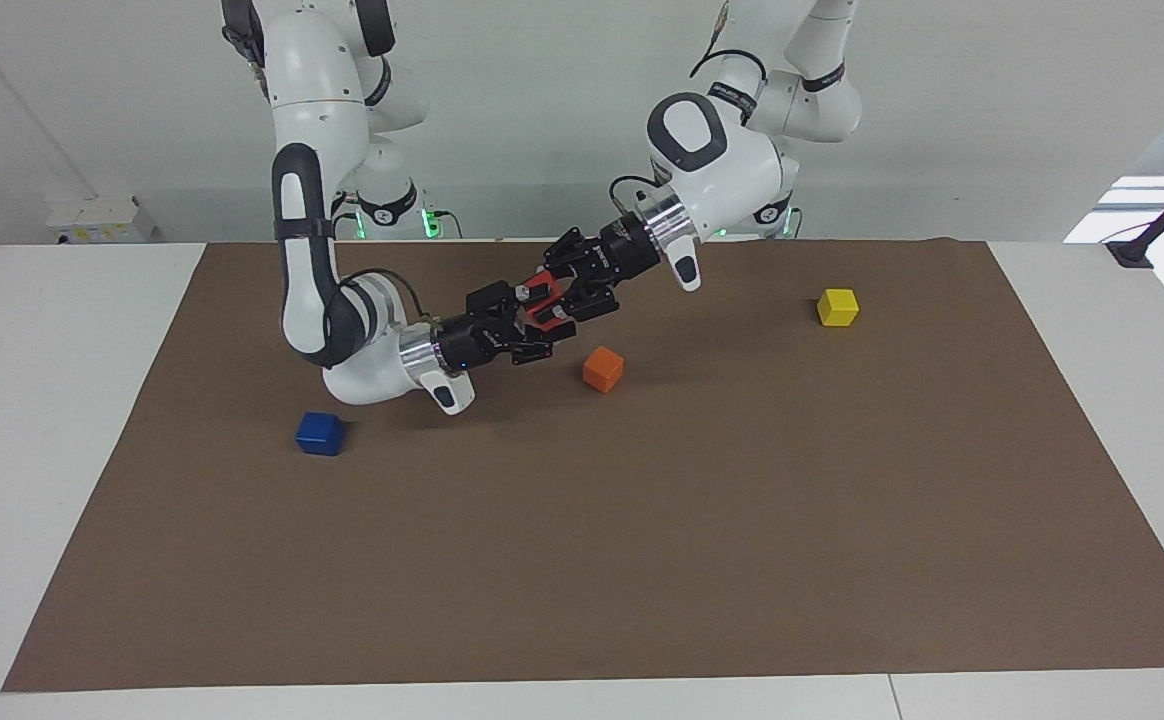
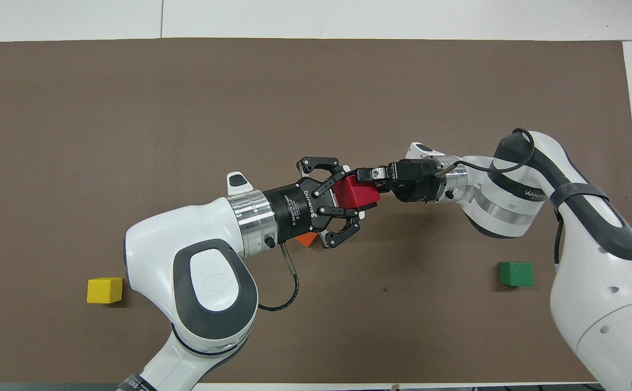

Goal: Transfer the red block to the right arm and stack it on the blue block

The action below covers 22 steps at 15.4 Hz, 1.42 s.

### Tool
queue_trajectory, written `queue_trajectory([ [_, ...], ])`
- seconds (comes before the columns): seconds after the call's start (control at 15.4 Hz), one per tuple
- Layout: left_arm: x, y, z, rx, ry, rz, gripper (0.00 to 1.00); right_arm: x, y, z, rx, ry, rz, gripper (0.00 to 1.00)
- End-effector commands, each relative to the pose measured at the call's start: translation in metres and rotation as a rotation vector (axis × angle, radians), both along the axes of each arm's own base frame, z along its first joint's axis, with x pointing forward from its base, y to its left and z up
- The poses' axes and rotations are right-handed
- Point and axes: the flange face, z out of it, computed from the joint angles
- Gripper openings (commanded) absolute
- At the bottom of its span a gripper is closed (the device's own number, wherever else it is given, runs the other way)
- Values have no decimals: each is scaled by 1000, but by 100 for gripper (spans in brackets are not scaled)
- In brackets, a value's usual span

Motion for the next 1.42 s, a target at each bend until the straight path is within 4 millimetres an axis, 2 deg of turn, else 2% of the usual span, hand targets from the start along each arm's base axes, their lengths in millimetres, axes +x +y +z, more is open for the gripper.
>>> queue_trajectory([
  [0.0, 3, -2, 2, -16, -11, 15, 0, 4, 1, 2, -2, -15, -38, 23],
  [0.06, 3, -2, 2, -17, -10, 14, 0, 4, 0, 1, -4, -11, -40, 0],
  [0.26, 3, -2, 2, -18, -11, 14, 0, 5, -3, -5, -36, -7, -50, 0],
  [0.58, 4, -1, 3, -32, -1, 24, 0, 5, -2, -4, -42, -10, -52, 0],
  [0.65, 5, 0, 4, -46, 11, 34, 9, 5, -2, -4, -42, -8, -52, 0],
  [0.71, 5, 0, 5, -52, 14, 40, 99, 5, -2, -4, -42, -8, -52, 0],
  [0.91, 10, 9, 9, -65, 16, 45, 100, 5, -2, -4, -42, -8, -52, 0],
  [1.04, 22, 24, 11, -75, 18, 66, 100, 6, -4, -4, -42, -8, -56, 0],
  [1.1, 29, 34, 13, -90, 19, 58, 100, 6, -4, -4, -42, -8, -55, 0],
  [1.36, 62, 97, 22, -141, -6, 6, 100, 7, -3, 0, -58, -10, -68, 0],
])
